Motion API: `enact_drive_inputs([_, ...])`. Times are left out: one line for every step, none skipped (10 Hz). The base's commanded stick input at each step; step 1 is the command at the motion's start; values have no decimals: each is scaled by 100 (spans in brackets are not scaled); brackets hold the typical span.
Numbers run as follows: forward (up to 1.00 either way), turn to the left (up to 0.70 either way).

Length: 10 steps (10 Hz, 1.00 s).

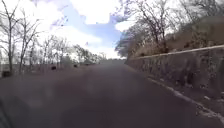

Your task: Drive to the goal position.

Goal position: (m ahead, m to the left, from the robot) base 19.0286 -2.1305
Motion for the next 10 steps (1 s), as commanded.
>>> enact_drive_inputs([70,0])
enact_drive_inputs([70,0])
enact_drive_inputs([70,0])
enact_drive_inputs([70,0])
enact_drive_inputs([70,0])
enact_drive_inputs([70,0])
enact_drive_inputs([70,0])
enact_drive_inputs([70,0])
enact_drive_inputs([70,0])
enact_drive_inputs([70,0])
